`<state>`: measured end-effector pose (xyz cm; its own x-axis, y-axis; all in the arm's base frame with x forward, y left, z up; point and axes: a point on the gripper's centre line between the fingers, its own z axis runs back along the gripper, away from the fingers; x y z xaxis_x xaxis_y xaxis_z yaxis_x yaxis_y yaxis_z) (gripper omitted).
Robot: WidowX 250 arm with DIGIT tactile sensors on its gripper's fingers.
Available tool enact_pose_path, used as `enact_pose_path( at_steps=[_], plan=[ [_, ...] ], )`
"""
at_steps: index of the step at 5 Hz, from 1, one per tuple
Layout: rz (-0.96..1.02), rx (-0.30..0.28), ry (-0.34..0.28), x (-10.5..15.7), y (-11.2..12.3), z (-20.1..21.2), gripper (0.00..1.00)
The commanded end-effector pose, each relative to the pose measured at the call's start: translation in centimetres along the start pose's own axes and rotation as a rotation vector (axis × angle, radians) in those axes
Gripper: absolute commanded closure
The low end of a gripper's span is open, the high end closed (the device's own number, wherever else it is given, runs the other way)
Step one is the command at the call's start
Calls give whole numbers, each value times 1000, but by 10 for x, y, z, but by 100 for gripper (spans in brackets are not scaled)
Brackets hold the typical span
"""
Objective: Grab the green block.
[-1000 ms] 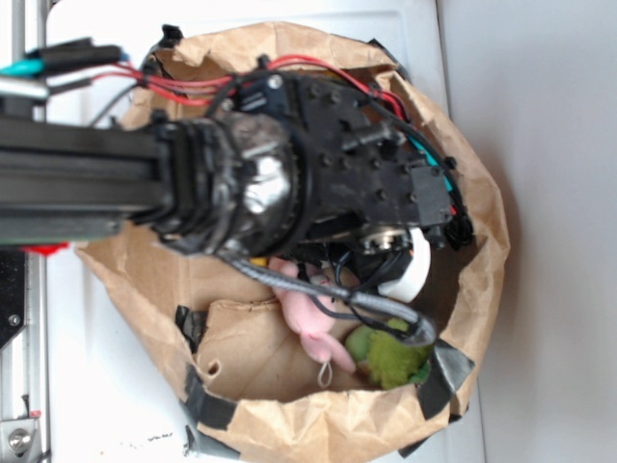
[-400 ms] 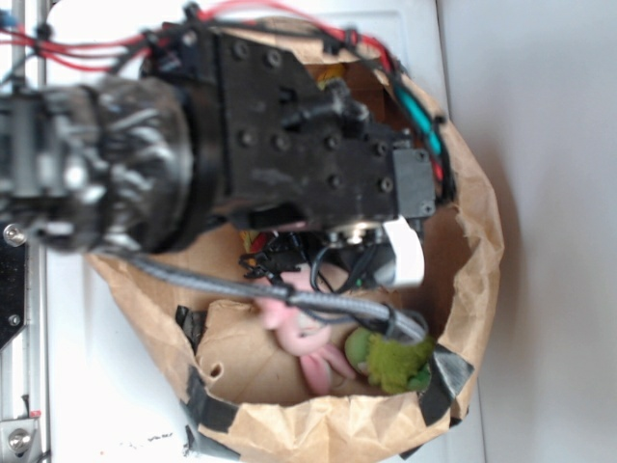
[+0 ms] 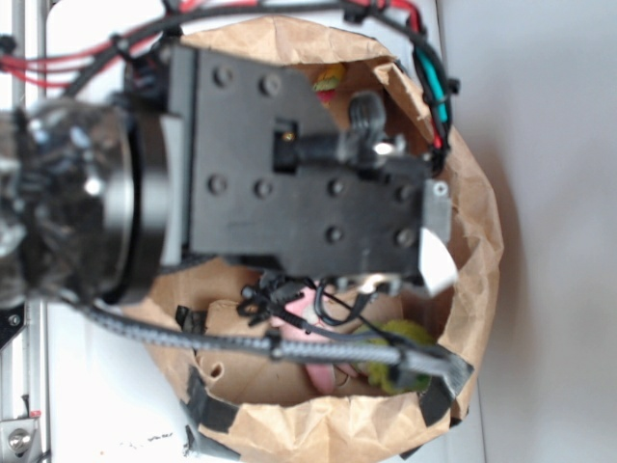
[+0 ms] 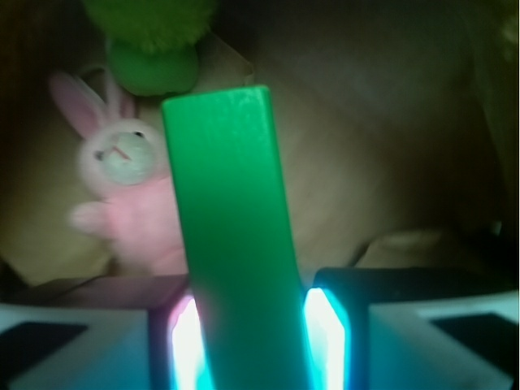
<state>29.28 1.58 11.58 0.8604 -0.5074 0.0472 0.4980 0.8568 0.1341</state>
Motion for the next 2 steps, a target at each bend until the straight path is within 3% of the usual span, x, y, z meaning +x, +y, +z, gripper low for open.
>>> enact_pose_path(
  at_steps=[1,2],
  plan=[
    [210,-68,-137,5,2,58,100],
    [223,-34,-197,-2,-1,66,100]
  ],
)
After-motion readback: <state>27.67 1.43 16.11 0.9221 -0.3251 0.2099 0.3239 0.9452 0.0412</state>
